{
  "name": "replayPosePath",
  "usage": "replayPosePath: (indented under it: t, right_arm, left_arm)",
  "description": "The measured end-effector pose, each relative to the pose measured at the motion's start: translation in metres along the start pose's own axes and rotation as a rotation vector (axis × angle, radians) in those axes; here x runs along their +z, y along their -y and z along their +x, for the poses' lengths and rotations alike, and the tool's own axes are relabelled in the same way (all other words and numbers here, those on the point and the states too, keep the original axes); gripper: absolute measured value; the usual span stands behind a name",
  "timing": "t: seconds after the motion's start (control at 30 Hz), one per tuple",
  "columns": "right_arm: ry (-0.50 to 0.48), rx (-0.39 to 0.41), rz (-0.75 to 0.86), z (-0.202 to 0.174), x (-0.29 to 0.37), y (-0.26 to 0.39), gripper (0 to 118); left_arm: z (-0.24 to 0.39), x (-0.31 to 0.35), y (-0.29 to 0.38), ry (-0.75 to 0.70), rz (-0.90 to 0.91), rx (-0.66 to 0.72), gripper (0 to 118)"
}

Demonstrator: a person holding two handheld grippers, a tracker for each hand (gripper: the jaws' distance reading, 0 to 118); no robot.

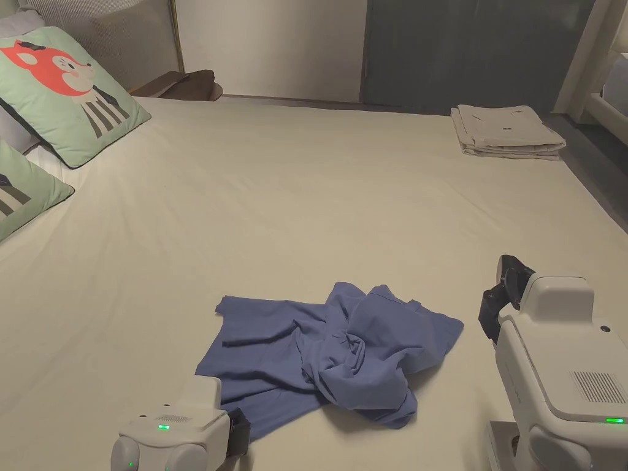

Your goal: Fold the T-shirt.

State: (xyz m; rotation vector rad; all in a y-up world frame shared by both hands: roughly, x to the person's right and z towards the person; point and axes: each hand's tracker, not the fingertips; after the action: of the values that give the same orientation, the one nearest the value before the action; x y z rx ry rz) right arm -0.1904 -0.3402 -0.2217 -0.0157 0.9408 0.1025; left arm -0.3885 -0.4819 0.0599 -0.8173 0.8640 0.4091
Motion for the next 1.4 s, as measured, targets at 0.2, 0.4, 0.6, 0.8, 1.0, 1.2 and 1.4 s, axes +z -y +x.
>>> replayPosePath:
  t: [0.2,0.4,0.6,0.8,1.0,1.2,1.4]
  right_arm:
    - [0.004,-0.002,-0.012,0.002,-0.004,0.004,0]
    - [0.008,-0.054,-0.179,0.015,-0.045,0.016,0]
    - [-0.045,-0.149,-0.539,0.036,-0.147,0.064,69]
    - [-0.075,-0.143,-0.708,0.032,-0.197,0.099,106]
    - [-0.095,-0.130,-0.808,0.025,-0.218,0.124,98]
    - [-0.153,-0.081,-0.835,0.010,-0.205,0.124,47]
    - [-0.173,-0.066,-0.764,0.013,-0.190,0.106,7]
  left_arm:
    - [0.005,0.014,-0.008,0.057,0.014,0.011,5]
    - [0.001,0.044,-0.027,0.115,0.096,0.010,5]
    - [-0.007,0.047,-0.045,0.174,0.130,0.028,3]
    - [-0.010,0.038,-0.050,0.187,0.118,0.023,3]
    - [-0.009,0.032,-0.050,0.197,0.100,0.035,3]
    - [-0.006,0.028,-0.050,0.209,0.094,0.042,3]
    - [-0.005,0.029,-0.050,0.222,0.105,0.052,3]
